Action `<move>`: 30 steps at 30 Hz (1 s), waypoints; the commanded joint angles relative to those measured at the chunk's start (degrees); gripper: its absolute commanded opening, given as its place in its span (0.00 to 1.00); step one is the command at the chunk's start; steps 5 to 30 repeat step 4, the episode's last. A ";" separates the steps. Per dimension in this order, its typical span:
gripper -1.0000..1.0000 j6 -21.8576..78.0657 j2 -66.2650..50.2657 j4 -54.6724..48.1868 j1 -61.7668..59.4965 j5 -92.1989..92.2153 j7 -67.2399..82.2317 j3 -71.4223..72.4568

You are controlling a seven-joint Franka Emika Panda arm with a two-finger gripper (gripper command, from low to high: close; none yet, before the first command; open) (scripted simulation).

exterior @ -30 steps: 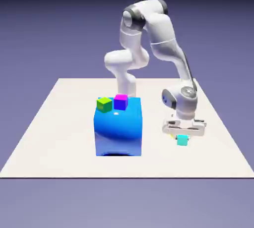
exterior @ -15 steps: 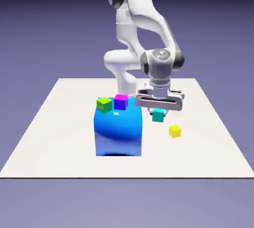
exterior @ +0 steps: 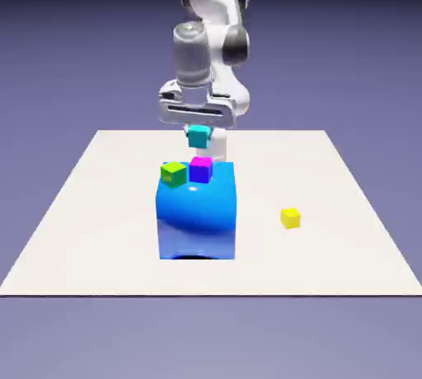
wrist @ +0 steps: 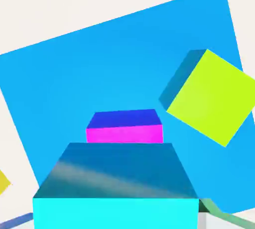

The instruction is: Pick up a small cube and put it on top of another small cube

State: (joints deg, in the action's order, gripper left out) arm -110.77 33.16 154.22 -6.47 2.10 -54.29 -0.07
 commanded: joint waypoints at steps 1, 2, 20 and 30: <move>0.00 -0.99 -0.17 0.84 0.01 -0.15 -0.05 0.02; 1.00 -0.99 -0.17 0.84 0.01 -0.15 -0.05 0.02; 1.00 1.49 0.25 -1.24 -0.02 -0.21 -0.08 -0.02; 1.00 1.49 0.25 -1.24 -0.02 -0.21 -0.08 -0.02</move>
